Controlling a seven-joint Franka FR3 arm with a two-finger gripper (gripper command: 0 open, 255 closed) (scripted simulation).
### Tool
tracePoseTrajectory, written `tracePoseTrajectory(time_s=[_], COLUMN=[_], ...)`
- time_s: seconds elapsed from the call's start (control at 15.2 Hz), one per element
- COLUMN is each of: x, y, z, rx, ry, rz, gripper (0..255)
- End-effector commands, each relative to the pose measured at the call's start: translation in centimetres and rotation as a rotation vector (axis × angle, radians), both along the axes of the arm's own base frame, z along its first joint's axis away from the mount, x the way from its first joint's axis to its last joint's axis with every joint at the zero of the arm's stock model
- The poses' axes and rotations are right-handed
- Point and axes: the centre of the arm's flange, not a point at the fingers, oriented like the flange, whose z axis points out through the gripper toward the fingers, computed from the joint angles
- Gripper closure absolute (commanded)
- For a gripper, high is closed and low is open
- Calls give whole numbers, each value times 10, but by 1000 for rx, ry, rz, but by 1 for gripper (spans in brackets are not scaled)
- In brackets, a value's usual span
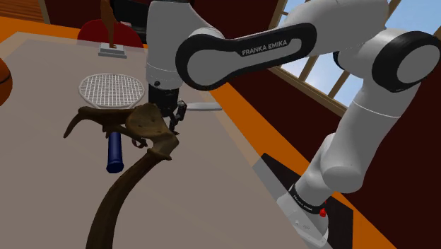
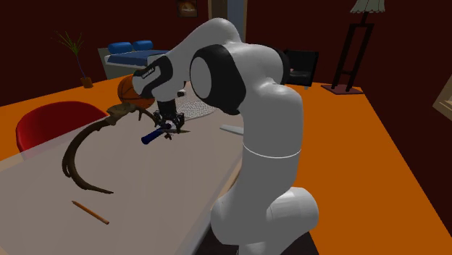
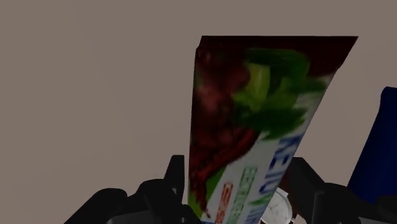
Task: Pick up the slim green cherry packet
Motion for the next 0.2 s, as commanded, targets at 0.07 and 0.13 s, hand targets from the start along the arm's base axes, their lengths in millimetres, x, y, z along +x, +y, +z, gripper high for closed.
tracePoseTrajectory(time_s=[0.07,0.13], x=[-1,-1], y=[0,0], z=[12,12], rx=[0,0], ry=[0,0], rz=[0,0], gripper=[255,255])
